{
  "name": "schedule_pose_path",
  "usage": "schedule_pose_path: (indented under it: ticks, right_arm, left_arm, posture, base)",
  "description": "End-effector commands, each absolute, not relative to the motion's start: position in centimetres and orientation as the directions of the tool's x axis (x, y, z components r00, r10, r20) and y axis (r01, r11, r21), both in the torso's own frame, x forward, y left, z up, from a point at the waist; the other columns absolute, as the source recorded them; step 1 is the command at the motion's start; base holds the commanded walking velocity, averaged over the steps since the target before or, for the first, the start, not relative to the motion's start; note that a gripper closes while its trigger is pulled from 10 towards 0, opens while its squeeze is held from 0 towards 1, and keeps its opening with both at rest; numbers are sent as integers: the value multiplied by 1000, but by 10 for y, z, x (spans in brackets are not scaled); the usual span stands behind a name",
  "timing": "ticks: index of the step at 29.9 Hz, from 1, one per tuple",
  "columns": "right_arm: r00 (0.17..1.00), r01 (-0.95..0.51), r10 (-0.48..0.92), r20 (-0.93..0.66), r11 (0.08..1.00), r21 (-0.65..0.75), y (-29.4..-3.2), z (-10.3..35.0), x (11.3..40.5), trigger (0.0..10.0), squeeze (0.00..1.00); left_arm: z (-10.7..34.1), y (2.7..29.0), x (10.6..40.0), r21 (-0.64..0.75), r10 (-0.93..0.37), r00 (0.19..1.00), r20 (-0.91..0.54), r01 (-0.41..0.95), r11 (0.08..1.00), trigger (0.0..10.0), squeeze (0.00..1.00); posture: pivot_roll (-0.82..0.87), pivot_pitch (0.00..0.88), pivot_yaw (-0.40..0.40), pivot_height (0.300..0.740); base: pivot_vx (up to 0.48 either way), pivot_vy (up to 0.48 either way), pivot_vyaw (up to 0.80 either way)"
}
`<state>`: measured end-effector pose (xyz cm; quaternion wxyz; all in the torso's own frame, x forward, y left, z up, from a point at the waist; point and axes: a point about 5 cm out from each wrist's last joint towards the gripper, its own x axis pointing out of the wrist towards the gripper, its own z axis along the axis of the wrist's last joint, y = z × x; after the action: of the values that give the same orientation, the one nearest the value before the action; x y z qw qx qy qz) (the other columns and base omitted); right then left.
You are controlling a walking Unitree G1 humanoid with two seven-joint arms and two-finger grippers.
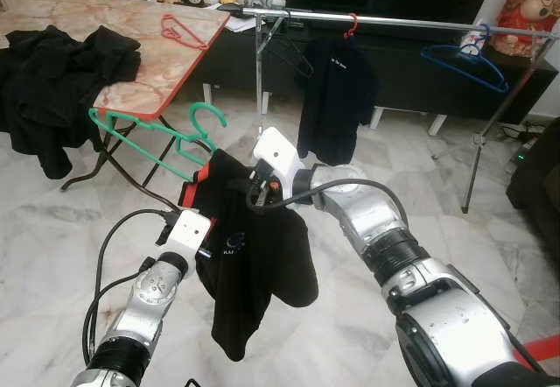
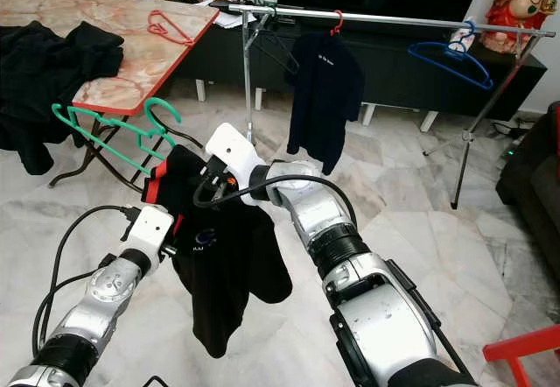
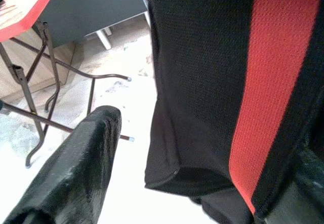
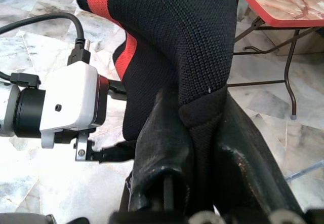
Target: Hang hanger
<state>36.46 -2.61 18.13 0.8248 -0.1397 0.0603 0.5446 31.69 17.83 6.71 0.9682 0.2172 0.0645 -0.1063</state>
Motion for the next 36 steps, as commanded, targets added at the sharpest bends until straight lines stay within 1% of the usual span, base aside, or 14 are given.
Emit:
schedule_pose_path:
  ticks: [1,8,20,29,36]
  right_arm:
    - [399,-911,890,-220,359,-203,-25,194,364,0,0]
    - [375,-921,901,-218,336,-197,-23,193,361,0,0]
    - [365,-926,904,-222,326,-192,-21,192,358,0,0]
    - [379,-921,897,-228,340,-192,-25,191,359,0,0]
    - [397,-914,886,-240,357,-192,-31,188,361,0,0]
  left_arm:
    - [67,175,319,423,-182,967,-179,242,873,0,0]
    - [66,173,319,402,-185,968,-171,239,884,0,0]
    - [65,175,318,405,-171,971,-168,226,886,0,0]
    - [63,177,317,406,-165,970,-177,225,886,0,0]
    - [62,183,316,379,-122,978,-170,180,908,0,0]
  posture:
    - [29,0,-80,740]
    - [29,0,-83,740]
    - [30,0,-86,740]
    - [27,0,-84,740]
    - [26,0,-80,740]
  base:
    - [0,0,0]
    - [0,0,0]
    - [0,0,0]
    - [0,0,0]
    - [0,0,0]
